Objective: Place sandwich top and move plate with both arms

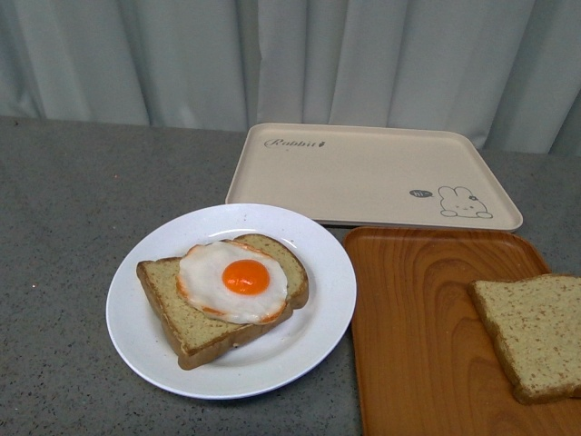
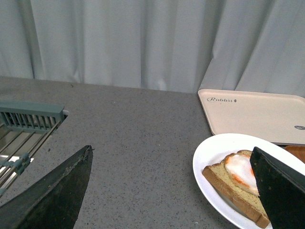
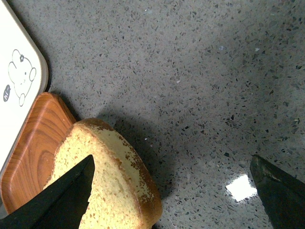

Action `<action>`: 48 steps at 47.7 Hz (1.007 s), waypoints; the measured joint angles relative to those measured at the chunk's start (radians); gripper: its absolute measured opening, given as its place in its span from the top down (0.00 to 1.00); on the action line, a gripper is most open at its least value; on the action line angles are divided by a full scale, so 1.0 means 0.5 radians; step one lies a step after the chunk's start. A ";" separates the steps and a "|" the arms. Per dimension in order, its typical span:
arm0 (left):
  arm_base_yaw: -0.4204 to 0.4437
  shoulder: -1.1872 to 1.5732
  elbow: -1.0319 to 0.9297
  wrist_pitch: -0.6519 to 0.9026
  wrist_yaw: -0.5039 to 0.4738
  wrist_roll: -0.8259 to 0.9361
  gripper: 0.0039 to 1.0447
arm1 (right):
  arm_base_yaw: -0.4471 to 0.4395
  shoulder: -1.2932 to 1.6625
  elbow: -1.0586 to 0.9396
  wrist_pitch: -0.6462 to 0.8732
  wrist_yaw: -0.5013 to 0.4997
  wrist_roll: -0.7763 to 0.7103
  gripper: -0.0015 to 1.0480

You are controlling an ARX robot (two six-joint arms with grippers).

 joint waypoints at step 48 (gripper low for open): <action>0.000 0.000 0.000 0.000 0.000 0.000 0.06 | 0.390 0.301 0.128 0.159 0.059 0.184 0.09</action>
